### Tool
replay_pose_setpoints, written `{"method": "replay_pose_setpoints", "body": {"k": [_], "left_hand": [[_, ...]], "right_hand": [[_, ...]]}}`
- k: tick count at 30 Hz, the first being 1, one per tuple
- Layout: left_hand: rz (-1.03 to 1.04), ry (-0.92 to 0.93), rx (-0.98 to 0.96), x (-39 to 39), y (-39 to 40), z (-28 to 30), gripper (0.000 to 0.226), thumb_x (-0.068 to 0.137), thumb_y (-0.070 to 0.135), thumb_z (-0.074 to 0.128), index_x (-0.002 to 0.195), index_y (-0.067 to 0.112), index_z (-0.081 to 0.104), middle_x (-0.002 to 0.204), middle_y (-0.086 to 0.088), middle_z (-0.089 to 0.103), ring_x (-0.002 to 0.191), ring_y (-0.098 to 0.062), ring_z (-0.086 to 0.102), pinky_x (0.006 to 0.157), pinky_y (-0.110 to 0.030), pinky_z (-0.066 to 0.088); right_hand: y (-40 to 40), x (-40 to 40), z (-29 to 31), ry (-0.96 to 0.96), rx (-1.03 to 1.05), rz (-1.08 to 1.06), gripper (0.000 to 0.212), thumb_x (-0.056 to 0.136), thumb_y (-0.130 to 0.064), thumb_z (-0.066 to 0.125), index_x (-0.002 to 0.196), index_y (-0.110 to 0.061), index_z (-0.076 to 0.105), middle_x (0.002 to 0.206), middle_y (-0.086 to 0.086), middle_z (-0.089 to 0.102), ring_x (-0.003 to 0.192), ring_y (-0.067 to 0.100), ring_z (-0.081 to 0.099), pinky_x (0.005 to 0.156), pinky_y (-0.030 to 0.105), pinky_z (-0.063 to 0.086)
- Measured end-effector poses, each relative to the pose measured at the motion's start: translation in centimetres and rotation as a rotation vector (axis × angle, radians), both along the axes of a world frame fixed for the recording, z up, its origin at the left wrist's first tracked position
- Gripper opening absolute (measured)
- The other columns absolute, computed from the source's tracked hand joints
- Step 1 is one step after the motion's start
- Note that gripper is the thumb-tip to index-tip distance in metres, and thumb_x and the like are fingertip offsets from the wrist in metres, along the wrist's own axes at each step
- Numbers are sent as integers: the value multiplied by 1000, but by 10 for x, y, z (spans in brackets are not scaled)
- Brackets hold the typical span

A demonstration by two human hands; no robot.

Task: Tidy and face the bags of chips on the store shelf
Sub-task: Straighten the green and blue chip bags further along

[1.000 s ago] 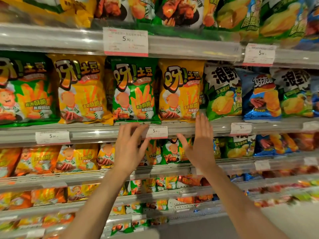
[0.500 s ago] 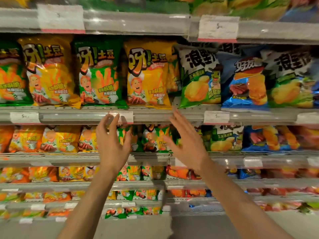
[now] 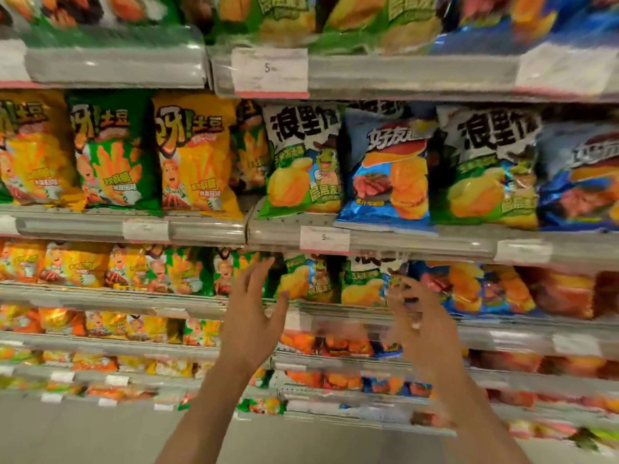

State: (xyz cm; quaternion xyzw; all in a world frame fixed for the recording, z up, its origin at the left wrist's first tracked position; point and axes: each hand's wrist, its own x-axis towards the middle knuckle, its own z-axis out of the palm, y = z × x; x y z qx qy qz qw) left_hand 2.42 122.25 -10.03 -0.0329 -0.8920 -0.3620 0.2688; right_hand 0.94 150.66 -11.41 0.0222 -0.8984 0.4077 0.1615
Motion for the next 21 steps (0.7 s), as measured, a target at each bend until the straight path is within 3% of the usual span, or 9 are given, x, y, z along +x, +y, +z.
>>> {"method": "replay_pose_setpoints", "body": {"k": [3,6,11,14,17,21], "left_hand": [[-68,46,-63,-13,9,12,47,97,35,59,142,27,46,134,-1,48,119,-26,53,90,-43,51],[-109,154,-182,-35,9,29,44,93,28,67,134,20,54,125,-3,53,113,-21,53,89,-34,49],[-153,233,-408,-73,-1,47,45,86,27,75,127,14,62,119,-9,57,111,-27,55,86,-43,54],[-186,279,-479,-89,-10,53,41,85,29,75,120,12,66,112,-9,58,102,-29,56,79,-44,54],[-234,299,-480,-96,-16,55,40,83,31,77,117,13,67,108,-6,58,98,-25,55,75,-40,54],[-237,300,-411,-99,-18,53,38,81,34,80,114,18,68,107,-1,58,100,-21,55,75,-34,53]], "right_hand": [[31,-1,5,-1,86,-54,51,94,-53,48,138,-26,50,79,-14,64,51,2,58,46,17,41],[50,-7,25,30,204,-95,41,98,-47,51,131,-24,58,71,-12,65,47,1,54,42,22,40],[34,-30,76,163,302,-22,29,95,-33,63,119,-18,68,77,-10,65,62,10,58,57,31,51],[10,-45,93,208,392,60,25,94,-32,66,117,-21,68,84,-13,60,68,5,52,63,26,46],[-3,-56,98,145,455,135,28,95,-30,65,121,-19,63,87,-15,54,74,5,50,68,24,41],[-5,-62,112,75,459,152,25,95,-38,65,114,-22,64,83,-14,60,71,5,56,70,29,52]]}}
